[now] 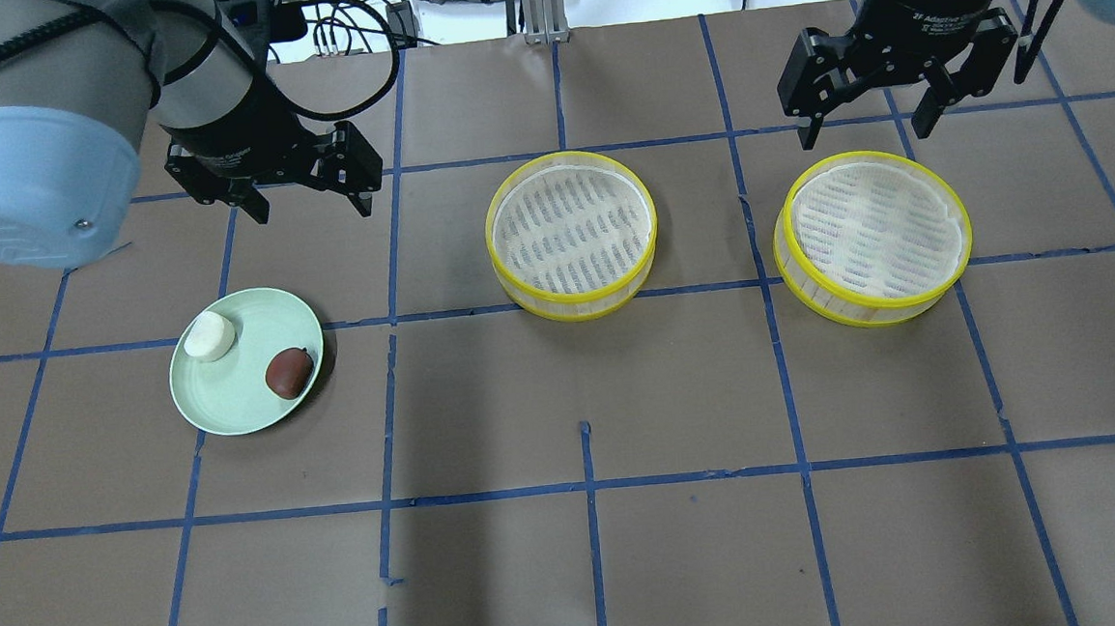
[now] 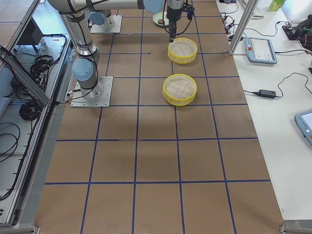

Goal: Stack buns with steamer

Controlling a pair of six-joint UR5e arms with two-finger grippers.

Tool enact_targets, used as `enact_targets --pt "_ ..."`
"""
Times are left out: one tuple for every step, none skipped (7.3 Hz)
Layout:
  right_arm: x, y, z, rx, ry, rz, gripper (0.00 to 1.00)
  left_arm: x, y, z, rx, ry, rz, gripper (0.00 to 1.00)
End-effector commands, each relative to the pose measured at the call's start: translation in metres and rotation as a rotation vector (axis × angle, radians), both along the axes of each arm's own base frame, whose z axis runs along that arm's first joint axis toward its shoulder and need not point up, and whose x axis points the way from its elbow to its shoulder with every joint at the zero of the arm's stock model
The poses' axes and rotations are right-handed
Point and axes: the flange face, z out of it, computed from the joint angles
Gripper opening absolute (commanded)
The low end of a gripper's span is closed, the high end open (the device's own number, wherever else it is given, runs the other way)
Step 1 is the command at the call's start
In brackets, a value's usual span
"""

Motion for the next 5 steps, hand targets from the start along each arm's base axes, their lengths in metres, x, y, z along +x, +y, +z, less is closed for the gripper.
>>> enact_targets --pt "0.001 0.000 -0.001 0.003 -0.006 0.007 1.00 0.000 0.000 -0.002 0.006 -0.001 0.003 1.00" --pt "-0.004 -0.001 -0.001 0.003 -0.004 0.003 1.00 0.000 0.001 -0.006 0.012 -0.003 0.000 1.00" --pt "-0.005 -0.001 0.001 -0.003 -0.010 0.001 1.00 0.000 0.003 -0.009 0.018 -0.003 0.000 1.00" --pt "-0.013 -0.007 -0.006 0.006 0.004 -0.009 1.00 0.004 0.004 -0.013 0.027 -0.004 0.002 1.00" --pt "-0.035 -0.022 -0.013 0.018 -0.011 -0.055 1.00 0.016 -0.001 -0.015 0.030 -0.005 0.011 1.00"
